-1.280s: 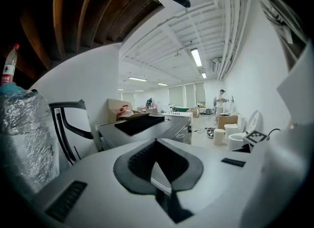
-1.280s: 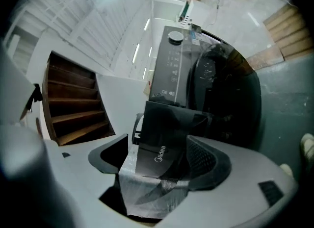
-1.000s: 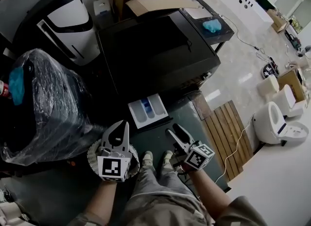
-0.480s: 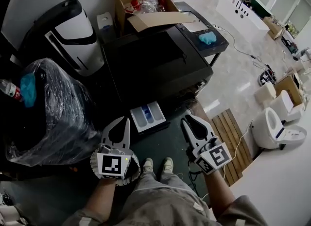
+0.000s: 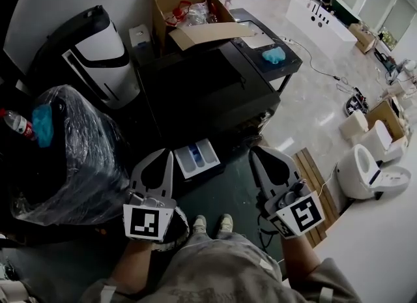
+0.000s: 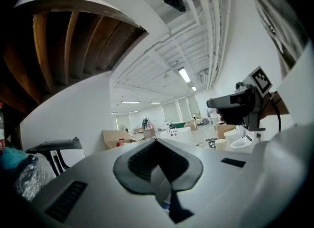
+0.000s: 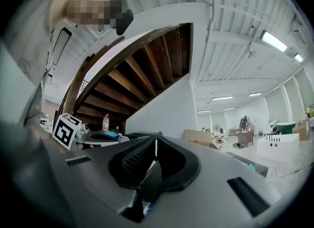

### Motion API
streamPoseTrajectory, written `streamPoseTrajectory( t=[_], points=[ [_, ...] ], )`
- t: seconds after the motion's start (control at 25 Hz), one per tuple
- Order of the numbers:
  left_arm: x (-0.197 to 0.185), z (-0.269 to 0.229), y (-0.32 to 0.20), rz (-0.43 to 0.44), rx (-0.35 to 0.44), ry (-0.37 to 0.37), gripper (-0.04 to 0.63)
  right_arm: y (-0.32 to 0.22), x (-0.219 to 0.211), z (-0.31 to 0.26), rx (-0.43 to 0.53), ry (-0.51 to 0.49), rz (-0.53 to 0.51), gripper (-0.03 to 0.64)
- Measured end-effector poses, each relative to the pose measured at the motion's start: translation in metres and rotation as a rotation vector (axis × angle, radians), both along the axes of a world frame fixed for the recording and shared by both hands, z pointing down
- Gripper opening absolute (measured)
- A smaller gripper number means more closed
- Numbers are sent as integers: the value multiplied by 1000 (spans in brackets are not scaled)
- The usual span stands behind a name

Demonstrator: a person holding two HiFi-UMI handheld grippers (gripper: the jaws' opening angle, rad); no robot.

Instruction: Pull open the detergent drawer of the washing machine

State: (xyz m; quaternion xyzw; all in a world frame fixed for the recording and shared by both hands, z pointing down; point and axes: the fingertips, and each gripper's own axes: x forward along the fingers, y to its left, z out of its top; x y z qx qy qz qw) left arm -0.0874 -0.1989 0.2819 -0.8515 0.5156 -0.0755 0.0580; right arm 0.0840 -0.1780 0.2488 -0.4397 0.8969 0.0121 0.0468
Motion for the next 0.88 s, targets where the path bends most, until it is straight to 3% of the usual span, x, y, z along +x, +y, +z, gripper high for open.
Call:
streamPoseTrajectory(
  t=[0.24, 0.88],
  points=[
    [12, -24, 5, 27, 41, -22, 14, 7, 6, -29, 41, 13, 3, 34],
    [28, -24, 0, 68, 29, -29, 15, -3, 12, -29, 43, 60, 20, 34]
  ],
)
